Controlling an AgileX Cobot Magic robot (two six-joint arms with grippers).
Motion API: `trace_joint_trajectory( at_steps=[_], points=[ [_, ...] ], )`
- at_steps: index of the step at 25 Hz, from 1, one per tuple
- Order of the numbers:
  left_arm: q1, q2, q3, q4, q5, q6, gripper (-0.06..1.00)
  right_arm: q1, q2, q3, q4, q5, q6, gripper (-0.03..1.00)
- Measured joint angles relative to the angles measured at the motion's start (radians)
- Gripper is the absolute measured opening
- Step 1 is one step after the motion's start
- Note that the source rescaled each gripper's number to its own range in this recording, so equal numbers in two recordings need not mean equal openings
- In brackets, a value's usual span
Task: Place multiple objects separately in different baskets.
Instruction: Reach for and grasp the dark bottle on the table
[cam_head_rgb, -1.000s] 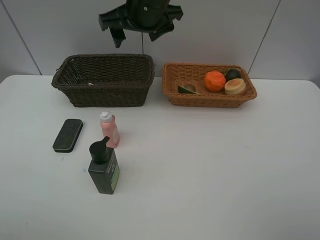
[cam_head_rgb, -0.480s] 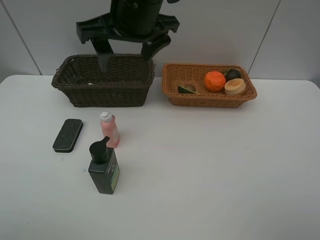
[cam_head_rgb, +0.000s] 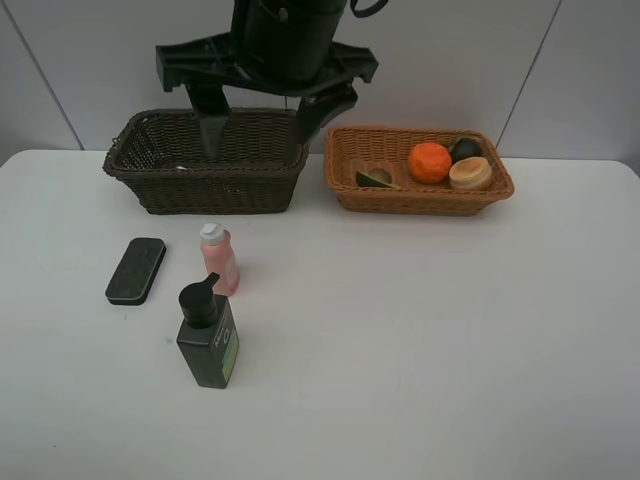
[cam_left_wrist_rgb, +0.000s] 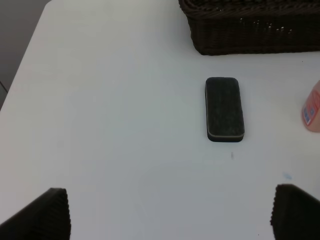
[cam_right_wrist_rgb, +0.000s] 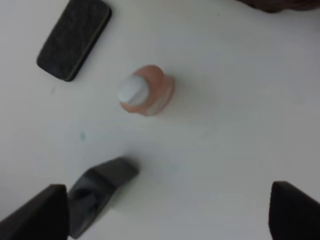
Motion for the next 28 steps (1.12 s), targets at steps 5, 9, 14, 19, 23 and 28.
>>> trace_joint_trajectory(
  at_steps=[5, 9, 14, 19, 23, 28],
  points=[
    [0.0, 0.0, 0.0, 0.0, 0.0, 0.0, 1.0, 0.0, -0.224, 0.22, -0.066, 0.002, 0.002, 1.0],
    [0.0, 0.0, 0.0, 0.0, 0.0, 0.0, 1.0, 0.0, -0.432, 0.37, -0.127, 0.003, -0.008, 1.0],
    [0.0, 0.0, 0.0, 0.0, 0.0, 0.0, 1.0, 0.001, -0.692, 0.581, -0.149, 0.004, -0.085, 1.0],
    [0.0, 0.0, 0.0, 0.0, 0.0, 0.0, 1.0, 0.001, -0.983, 0.778, -0.119, 0.006, -0.205, 1.0],
    [0.0, 0.0, 0.0, 0.0, 0.0, 0.0, 1.0, 0.002, -1.206, 0.886, -0.074, 0.006, -0.246, 1.0],
    [0.0, 0.0, 0.0, 0.0, 0.0, 0.0, 1.0, 0.002, -1.401, 0.994, -0.056, 0.006, -0.298, 1.0]
  ],
)
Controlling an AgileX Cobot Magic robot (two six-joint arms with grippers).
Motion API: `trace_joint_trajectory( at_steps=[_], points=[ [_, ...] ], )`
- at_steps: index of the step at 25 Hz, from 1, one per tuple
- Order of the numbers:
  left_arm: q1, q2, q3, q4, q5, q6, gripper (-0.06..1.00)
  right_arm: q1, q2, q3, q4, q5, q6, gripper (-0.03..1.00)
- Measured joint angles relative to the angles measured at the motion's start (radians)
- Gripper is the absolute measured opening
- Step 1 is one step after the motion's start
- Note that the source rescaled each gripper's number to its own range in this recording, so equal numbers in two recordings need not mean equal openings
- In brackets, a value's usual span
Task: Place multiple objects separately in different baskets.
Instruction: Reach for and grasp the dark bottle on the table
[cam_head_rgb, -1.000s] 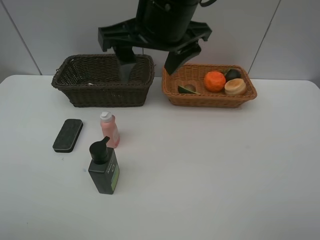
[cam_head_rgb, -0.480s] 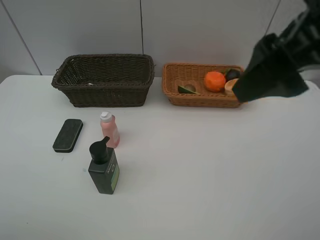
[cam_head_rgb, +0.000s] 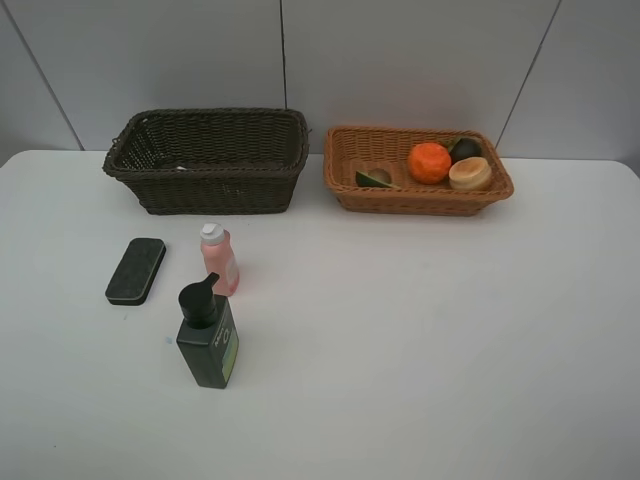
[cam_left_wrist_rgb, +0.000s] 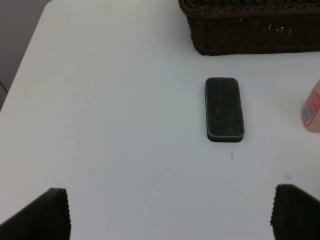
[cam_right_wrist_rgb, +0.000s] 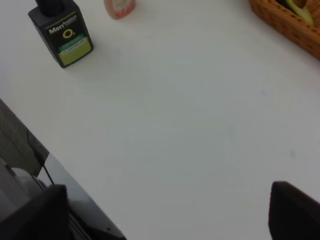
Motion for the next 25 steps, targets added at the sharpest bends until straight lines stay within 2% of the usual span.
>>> trace_joint_trajectory(
  at_steps=[12, 25],
  points=[
    [0.0, 0.0, 0.0, 0.0, 0.0, 0.0, 1.0, 0.0, -0.195, 0.165, 0.024, 0.001, -0.091, 1.0],
    [0.0, 0.0, 0.0, 0.0, 0.0, 0.0, 1.0, 0.0, -0.239, 0.217, 0.026, 0.0, -0.047, 1.0]
  ],
)
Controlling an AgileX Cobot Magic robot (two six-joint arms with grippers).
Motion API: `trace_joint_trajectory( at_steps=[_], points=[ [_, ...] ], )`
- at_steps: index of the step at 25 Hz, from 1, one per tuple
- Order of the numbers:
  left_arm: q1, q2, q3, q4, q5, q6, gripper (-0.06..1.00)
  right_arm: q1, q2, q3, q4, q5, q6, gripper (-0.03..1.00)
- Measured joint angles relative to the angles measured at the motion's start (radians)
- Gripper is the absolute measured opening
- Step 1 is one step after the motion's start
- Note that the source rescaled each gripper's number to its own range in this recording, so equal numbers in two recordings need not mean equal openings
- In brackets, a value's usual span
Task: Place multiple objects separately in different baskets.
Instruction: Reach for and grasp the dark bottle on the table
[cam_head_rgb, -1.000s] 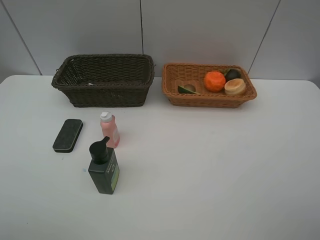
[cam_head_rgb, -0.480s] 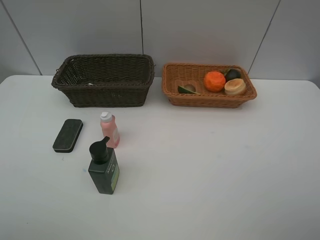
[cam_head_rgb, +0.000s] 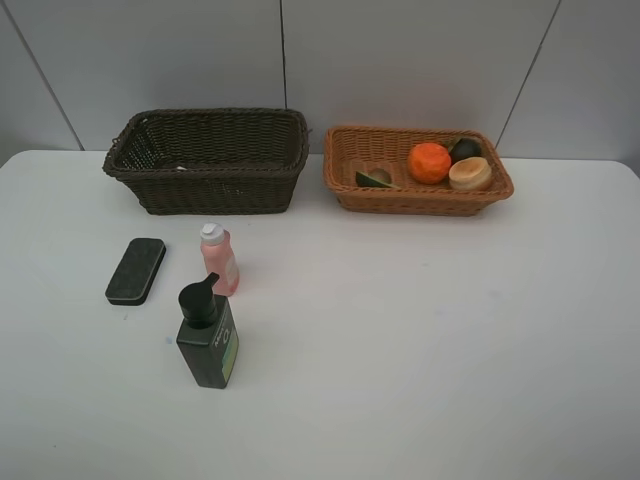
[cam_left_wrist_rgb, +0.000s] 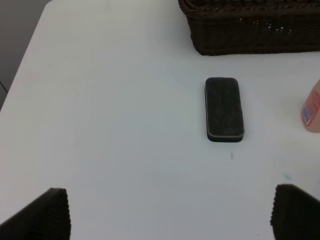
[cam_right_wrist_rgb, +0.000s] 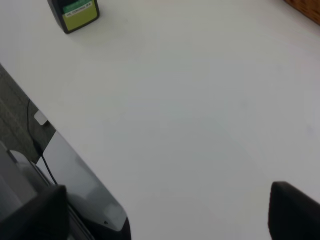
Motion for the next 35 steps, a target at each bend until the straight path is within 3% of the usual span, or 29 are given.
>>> trace_joint_trajectory(
  at_steps=[4, 7, 24, 28, 35],
  points=[
    [0.0, 0.0, 0.0, 0.0, 0.0, 0.0, 1.0, -0.01, -0.002, 0.02, 0.0, -0.001, 0.001, 1.0],
    [0.0, 0.0, 0.0, 0.0, 0.0, 0.0, 1.0, -0.07, -0.002, 0.028, 0.005, -0.042, 0.001, 1.0],
    [0.0, 0.0, 0.0, 0.0, 0.0, 0.0, 1.0, -0.677, -0.157, 0.042, 0.051, -0.107, -0.014, 1.0],
    [0.0, 0.0, 0.0, 0.0, 0.0, 0.0, 1.0, -0.778, -0.183, 0.071, 0.056, -0.152, -0.022, 1.0],
    [0.0, 0.0, 0.0, 0.0, 0.0, 0.0, 1.0, -0.867, -0.22, 0.071, 0.039, -0.163, 0.005, 1.0]
  ],
)
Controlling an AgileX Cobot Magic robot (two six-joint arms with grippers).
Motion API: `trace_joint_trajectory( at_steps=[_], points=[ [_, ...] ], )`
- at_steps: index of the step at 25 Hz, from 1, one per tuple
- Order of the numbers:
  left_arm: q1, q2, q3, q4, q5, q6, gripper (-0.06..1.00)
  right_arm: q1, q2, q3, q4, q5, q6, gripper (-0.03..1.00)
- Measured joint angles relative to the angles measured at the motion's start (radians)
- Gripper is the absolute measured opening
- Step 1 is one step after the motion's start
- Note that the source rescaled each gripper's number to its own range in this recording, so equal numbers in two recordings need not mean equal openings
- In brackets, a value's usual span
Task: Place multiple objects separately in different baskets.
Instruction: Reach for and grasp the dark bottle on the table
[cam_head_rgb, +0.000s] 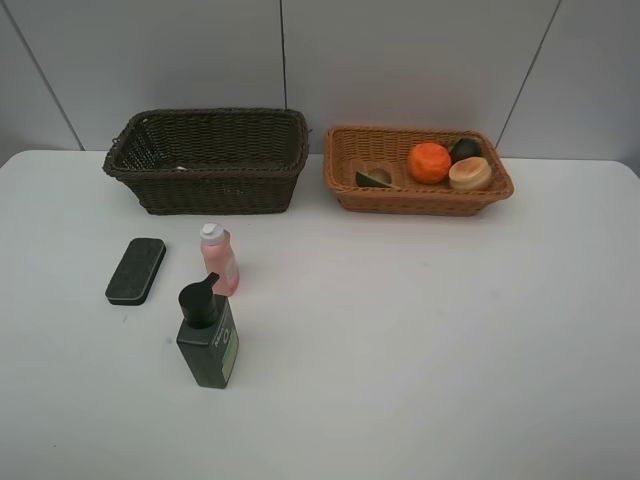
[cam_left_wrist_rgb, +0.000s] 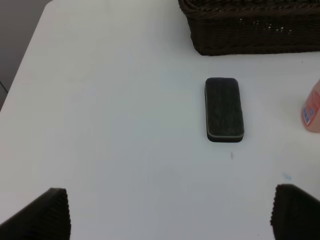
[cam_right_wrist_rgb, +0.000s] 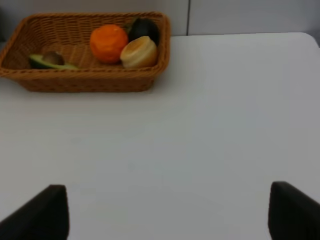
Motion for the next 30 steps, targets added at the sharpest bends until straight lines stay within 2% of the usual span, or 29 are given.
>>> trace_joint_trajectory(
  at_steps=[7, 30],
  points=[
    [0.0, 0.0, 0.0, 0.0, 0.0, 0.0, 1.0, -0.075, 0.0, 0.0, -0.011, 0.0, 0.011, 1.0],
    [0.0, 0.0, 0.0, 0.0, 0.0, 0.0, 1.0, -0.075, 0.0, 0.0, -0.011, 0.0, 0.011, 1.0]
  ],
)
